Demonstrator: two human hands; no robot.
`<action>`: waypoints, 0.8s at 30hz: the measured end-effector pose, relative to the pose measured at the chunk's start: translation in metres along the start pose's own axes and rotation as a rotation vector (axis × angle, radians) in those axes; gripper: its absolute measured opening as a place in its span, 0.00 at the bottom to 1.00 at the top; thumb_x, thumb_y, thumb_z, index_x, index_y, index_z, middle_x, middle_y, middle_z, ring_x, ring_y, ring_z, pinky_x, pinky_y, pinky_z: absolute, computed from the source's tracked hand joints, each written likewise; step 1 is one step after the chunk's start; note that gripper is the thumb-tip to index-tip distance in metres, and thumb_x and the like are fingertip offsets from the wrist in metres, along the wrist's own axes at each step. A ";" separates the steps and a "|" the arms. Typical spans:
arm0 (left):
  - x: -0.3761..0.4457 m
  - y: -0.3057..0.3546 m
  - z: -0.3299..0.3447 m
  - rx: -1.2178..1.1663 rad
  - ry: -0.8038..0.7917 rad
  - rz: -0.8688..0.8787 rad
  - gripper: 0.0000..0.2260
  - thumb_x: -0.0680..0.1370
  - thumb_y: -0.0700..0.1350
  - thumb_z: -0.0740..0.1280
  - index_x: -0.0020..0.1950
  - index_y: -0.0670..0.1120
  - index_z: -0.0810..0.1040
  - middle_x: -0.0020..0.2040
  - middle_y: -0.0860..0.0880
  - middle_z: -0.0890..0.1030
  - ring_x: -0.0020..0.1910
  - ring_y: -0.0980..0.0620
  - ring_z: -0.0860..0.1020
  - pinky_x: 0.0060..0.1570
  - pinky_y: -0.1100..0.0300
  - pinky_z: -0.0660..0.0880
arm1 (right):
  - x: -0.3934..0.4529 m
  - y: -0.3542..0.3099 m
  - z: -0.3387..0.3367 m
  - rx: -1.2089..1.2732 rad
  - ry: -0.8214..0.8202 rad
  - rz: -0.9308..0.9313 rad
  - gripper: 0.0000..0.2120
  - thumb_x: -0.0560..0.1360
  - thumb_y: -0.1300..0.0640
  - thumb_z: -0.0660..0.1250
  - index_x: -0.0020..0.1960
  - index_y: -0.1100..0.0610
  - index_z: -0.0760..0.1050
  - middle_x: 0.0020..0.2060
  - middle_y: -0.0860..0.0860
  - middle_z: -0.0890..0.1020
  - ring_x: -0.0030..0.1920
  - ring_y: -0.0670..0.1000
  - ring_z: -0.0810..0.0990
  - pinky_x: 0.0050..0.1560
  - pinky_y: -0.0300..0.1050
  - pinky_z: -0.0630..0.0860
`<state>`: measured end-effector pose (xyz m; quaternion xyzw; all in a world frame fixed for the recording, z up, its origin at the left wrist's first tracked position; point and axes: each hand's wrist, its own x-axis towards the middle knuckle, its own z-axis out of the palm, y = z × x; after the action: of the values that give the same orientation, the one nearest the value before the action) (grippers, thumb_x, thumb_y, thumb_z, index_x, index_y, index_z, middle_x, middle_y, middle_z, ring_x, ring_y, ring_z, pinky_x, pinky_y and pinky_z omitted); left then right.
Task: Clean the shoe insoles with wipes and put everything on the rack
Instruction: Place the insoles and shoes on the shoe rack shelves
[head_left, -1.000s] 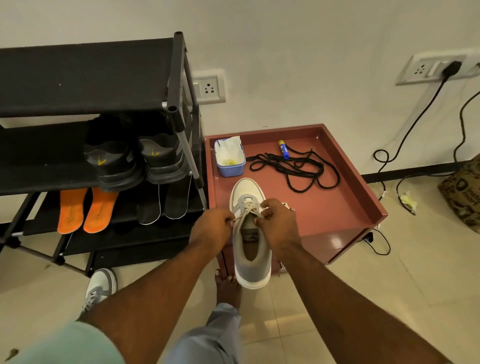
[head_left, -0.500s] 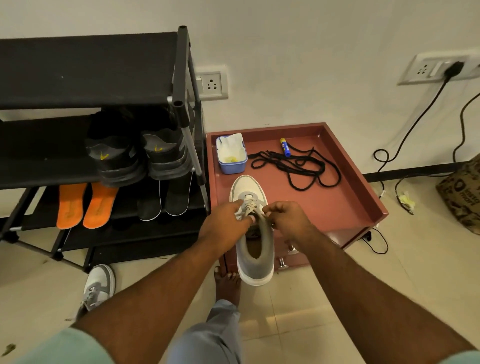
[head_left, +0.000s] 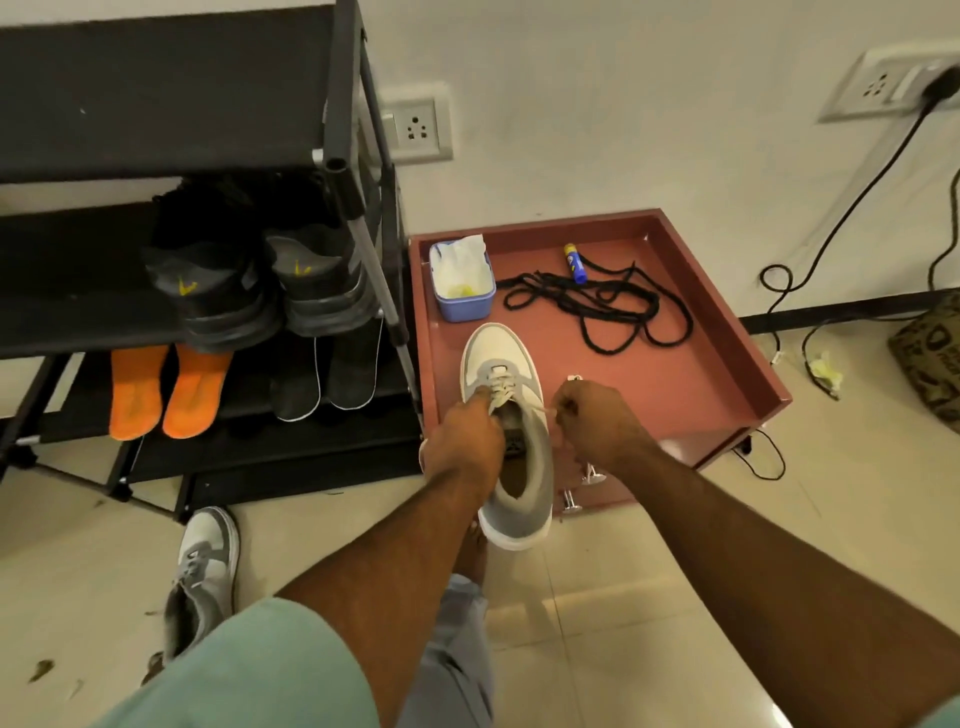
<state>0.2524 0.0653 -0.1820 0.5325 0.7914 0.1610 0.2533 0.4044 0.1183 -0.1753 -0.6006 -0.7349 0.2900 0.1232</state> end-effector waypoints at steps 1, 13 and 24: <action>0.001 0.000 -0.002 -0.006 -0.003 -0.002 0.20 0.83 0.52 0.56 0.76 0.57 0.64 0.65 0.47 0.76 0.60 0.42 0.77 0.60 0.46 0.77 | 0.005 -0.001 -0.001 0.077 0.008 0.028 0.07 0.75 0.64 0.62 0.41 0.57 0.77 0.37 0.52 0.80 0.36 0.51 0.78 0.35 0.41 0.76; 0.034 -0.005 -0.021 -0.562 0.030 -0.006 0.09 0.80 0.38 0.67 0.57 0.42 0.84 0.53 0.46 0.84 0.54 0.50 0.81 0.58 0.58 0.77 | 0.041 -0.010 0.019 0.358 0.018 -0.061 0.07 0.71 0.65 0.71 0.48 0.59 0.84 0.44 0.53 0.85 0.44 0.48 0.82 0.54 0.46 0.78; 0.060 -0.022 -0.001 -0.635 -0.005 0.103 0.09 0.77 0.36 0.70 0.49 0.51 0.85 0.49 0.53 0.82 0.52 0.49 0.82 0.59 0.47 0.78 | 0.051 -0.005 0.024 0.294 0.019 -0.217 0.07 0.73 0.64 0.69 0.50 0.59 0.83 0.42 0.49 0.82 0.44 0.47 0.80 0.50 0.40 0.76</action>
<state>0.2171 0.1122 -0.2059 0.4666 0.6730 0.4111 0.4004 0.3744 0.1600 -0.2004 -0.4960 -0.7438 0.3738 0.2470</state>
